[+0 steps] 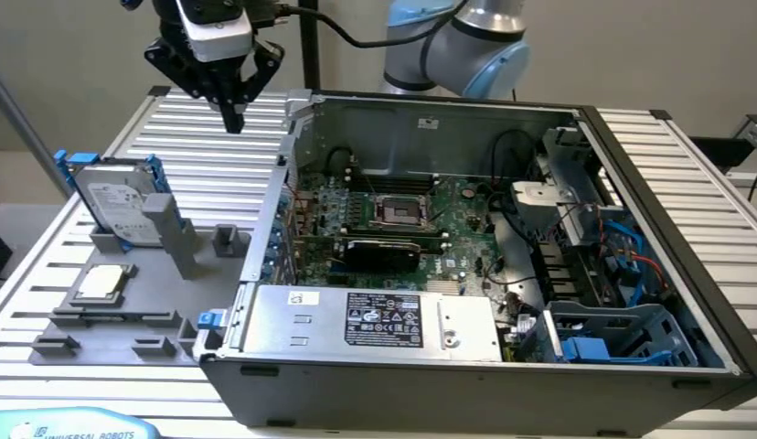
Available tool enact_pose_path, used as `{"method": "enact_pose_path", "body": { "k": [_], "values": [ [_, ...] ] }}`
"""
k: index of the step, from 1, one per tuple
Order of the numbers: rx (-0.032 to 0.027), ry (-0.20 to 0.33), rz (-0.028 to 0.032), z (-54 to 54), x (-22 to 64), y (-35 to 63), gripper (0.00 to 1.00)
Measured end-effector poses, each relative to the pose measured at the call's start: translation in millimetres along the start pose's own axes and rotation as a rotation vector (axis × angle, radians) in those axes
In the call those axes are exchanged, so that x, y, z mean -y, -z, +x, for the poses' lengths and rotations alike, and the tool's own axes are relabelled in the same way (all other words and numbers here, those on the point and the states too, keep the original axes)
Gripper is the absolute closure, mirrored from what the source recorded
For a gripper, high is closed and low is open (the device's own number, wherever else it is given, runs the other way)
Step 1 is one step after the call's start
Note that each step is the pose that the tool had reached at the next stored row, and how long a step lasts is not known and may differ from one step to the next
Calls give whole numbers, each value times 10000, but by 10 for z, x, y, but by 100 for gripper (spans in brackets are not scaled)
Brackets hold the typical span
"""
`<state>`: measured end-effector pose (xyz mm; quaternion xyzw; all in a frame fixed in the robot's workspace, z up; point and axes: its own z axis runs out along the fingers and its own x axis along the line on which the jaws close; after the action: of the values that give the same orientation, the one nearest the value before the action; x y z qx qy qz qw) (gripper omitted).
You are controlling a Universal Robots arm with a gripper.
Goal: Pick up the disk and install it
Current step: 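Reach for the disk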
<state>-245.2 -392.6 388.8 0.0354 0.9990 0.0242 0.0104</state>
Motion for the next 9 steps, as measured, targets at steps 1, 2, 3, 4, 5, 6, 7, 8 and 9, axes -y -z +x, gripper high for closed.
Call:
{"method": "enact_pose_path", "body": {
  "k": [1, 2, 3, 4, 5, 6, 7, 8, 9],
  "values": [
    [-1, 1, 0, 45, -1, -1, 89],
    [-1, -1, 0, 92, -2, -3, 89],
    [0, -1, 0, 137, -2, -4, 89],
    [-1, 0, 0, 182, -1, -4, 89],
    [0, 0, 0, 229, 1, -5, 89],
    [0, 0, 0, 274, 4, -5, 89],
    [-1, 0, 0, 319, 6, -5, 89],
    [0, -1, 0, 366, 8, -6, 89],
    [-1, -1, 0, 411, 10, -6, 89]
  ]
}}
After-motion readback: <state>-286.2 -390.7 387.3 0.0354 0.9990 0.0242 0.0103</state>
